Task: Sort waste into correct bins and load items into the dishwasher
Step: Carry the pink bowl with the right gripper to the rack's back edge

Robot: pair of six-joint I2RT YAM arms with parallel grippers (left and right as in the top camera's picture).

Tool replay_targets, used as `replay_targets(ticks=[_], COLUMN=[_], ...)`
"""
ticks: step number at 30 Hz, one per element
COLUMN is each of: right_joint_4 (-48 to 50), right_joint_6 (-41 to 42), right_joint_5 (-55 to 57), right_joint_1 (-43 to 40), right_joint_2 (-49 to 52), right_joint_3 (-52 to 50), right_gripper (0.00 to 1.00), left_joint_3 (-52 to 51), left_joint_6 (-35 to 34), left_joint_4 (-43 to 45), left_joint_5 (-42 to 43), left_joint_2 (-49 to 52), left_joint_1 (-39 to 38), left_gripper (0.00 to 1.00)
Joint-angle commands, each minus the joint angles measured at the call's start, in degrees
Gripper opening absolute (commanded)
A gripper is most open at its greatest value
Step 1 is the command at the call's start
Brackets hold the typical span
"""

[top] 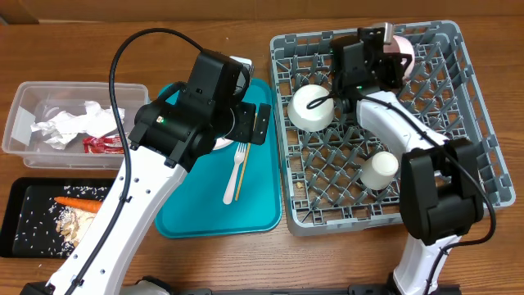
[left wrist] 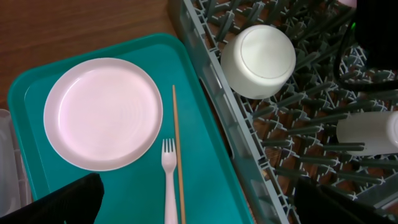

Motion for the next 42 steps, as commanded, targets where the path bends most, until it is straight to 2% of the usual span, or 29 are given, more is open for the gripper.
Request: replay_targets(ticks=[1, 10, 12, 14, 16, 29, 42], right_joint_4=[-2.1, -2.6, 0.5, 5.4, 6.6, 6.5, 5.7], right_joint_6=[-0.2, -0.1, -3.8, -11.7, -13.8, -16.7, -16.7], right_joint_5=[-3.3, -2.8, -0.7, -0.5, -0.6, 0.0, 2.6], right_joint_1=[2.0, 2.3, 1.7, 0.7, 0.5, 1.6, 3.9], right_joint_2=[0.5, 0.5, 0.5, 0.5, 0.5, 4.7, 4.7], right_joint_3=[0.4, 0.4, 0.4, 0.4, 0.4, 0.4, 0.4], right_gripper=[0.04, 0.04, 0.04, 0.04, 0.04, 0.04, 0.04], left_joint_3=[0.8, 0.8, 0.8, 0.8, 0.8, 0.8, 0.8], left_joint_6=[0.9, 0.9, 0.9, 0.9, 0.9, 0.9, 0.9], left_joint_4=[-0.1, -0.1, -0.1, -0.1, -0.1, -0.1, -0.1], left_joint_5=[-0.7, -0.7, -0.7, -0.7, -0.7, -0.7, -0.7], left_joint_2=[0.3, 0.3, 0.3, 0.3, 0.3, 0.3, 0.3], left_joint_1=[0.2, 0.2, 0.2, 0.2, 0.2, 0.2, 0.2], left_gripper=[1.0, 1.0, 1.0, 1.0, 1.0, 1.0, 1.0])
